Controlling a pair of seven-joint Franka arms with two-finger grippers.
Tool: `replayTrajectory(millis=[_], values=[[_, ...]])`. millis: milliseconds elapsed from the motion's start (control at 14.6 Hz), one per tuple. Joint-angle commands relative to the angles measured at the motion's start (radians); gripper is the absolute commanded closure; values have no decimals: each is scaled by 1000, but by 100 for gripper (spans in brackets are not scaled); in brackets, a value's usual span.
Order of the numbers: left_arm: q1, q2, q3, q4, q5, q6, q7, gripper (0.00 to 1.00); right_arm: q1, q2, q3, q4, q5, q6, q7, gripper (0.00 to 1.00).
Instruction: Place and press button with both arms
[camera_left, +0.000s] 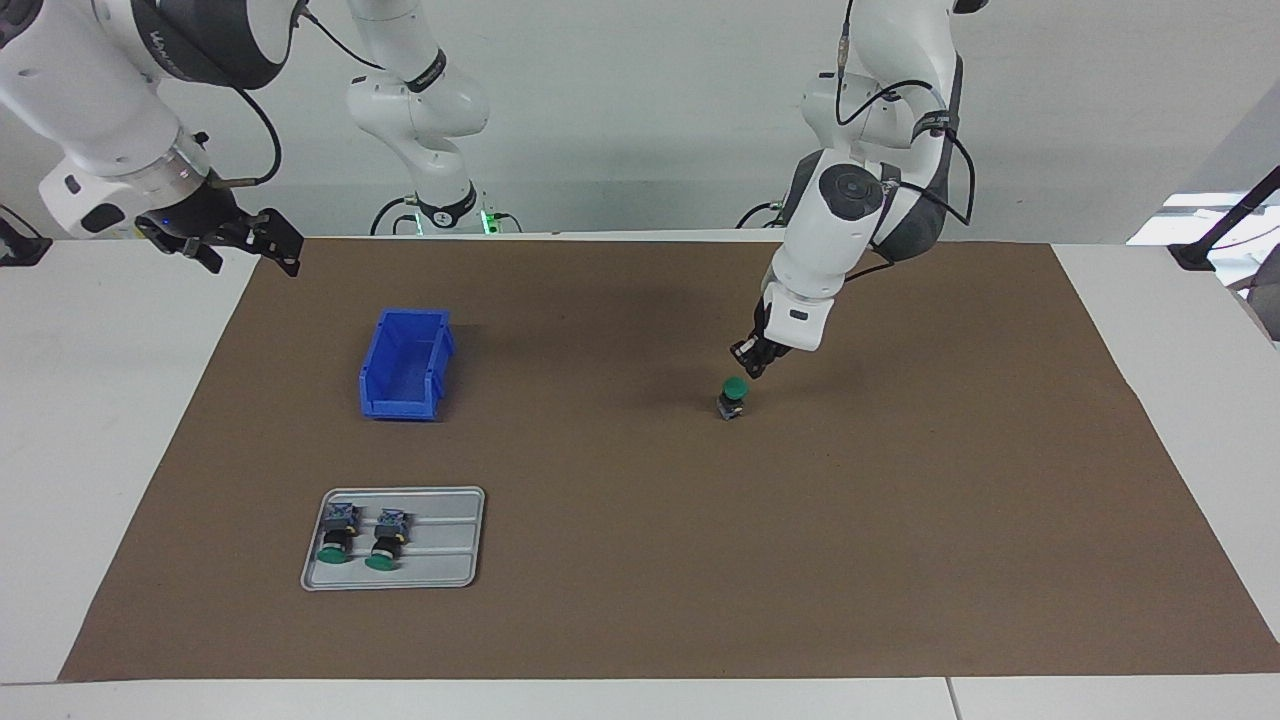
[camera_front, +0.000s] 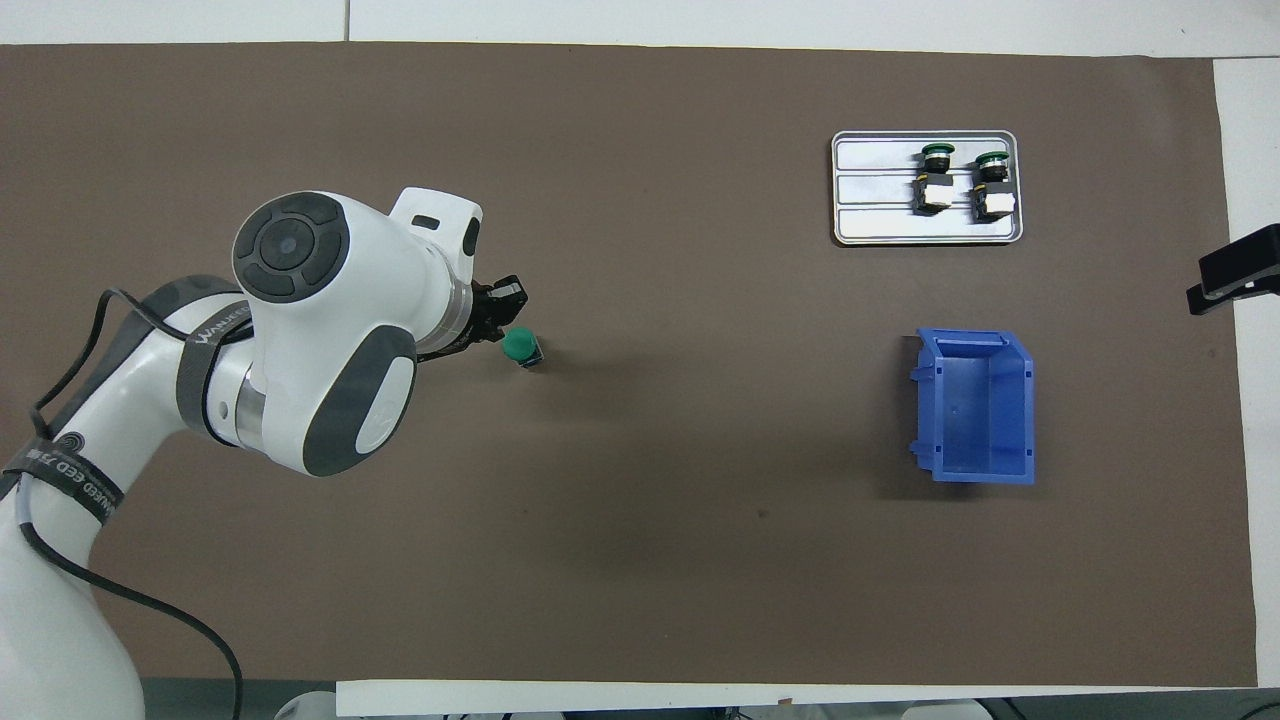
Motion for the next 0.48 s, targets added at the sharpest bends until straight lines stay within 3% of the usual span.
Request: replayTrajectory(millis=[0, 412], values=[[-13, 8, 8, -10, 19, 46, 19, 100, -3, -29, 2, -36, -5, 12, -21, 1], [-29, 42, 8, -30, 19, 97, 14, 100, -3, -29, 2, -36, -3, 12, -21, 1]])
